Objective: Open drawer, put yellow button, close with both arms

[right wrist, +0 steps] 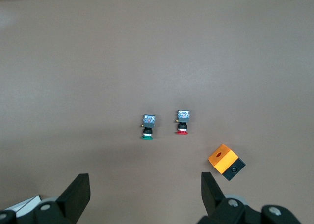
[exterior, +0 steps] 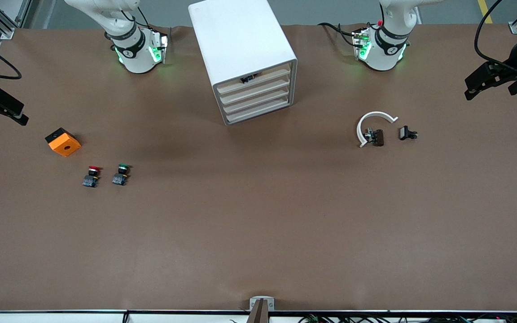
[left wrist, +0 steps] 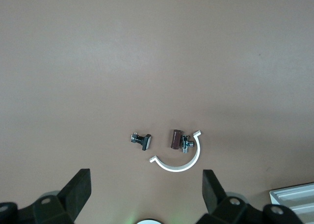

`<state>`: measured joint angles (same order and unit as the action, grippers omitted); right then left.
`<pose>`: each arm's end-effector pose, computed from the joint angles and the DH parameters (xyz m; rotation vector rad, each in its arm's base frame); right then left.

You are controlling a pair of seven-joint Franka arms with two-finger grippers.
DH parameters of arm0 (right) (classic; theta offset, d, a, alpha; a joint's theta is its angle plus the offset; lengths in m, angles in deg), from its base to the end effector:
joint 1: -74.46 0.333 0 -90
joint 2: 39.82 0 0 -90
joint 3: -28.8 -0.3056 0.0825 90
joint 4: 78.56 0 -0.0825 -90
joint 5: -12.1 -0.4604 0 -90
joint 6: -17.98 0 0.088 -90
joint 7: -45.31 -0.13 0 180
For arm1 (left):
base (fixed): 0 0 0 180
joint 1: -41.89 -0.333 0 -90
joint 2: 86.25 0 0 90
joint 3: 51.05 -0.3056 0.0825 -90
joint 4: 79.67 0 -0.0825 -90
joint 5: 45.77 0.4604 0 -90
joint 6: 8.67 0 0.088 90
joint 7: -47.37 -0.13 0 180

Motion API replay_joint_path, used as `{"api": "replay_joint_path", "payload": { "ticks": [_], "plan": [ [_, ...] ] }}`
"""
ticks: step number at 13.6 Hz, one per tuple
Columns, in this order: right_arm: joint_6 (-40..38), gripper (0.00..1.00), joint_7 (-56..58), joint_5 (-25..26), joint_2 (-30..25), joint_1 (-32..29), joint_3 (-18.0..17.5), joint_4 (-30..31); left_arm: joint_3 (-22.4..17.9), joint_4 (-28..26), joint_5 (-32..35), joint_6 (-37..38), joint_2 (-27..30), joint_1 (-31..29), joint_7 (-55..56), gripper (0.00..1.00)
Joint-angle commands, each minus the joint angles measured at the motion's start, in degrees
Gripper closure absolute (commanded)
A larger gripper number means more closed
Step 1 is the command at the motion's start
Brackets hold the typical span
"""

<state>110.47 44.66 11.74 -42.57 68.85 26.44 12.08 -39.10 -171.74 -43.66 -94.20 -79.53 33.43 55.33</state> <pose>0.6220 -0.0340 0.6191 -3.1348 0.1067 -0.1260 0.5864 -0.0372 0.6346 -3.0784 -0.1267 -0.0103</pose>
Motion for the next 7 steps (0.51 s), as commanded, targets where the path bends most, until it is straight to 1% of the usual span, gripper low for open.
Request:
{"api": "replay_joint_path", "payload": {
  "ticks": [1,2,4,5,7],
  "plan": [
    [-0.56,0.00,0.03,0.18,0.02,0.42,0.07,-0.29,-0.17,-0.74,-0.42,-0.52,0.13,-0.77,-1.36,0.00],
    [-0.65,0.00,0.03,0.18,0.02,2.69,2.25,-0.29,-0.26,-1.01,-1.74,-0.61,0.13,-2.07,-2.76,0.00],
    [-1.09,0.00,0.03,0.18,0.11,8.22,7.78,-0.29,-0.26,-0.92,-2.28,-0.69,-0.30,-3.23,-4.96,0.00],
    [-1.61,0.00,0.03,0.10,0.11,8.60,8.42,-0.29,-0.26,-1.10,-2.19,-0.61,-0.31,-2.97,-4.97,0.00],
    [-2.14,0.00,0.12,0.10,0.11,8.25,8.42,-0.29,0.27,-0.49,-2.11,-0.26,-0.74,-2.53,-4.09,0.00]
  ]
}}
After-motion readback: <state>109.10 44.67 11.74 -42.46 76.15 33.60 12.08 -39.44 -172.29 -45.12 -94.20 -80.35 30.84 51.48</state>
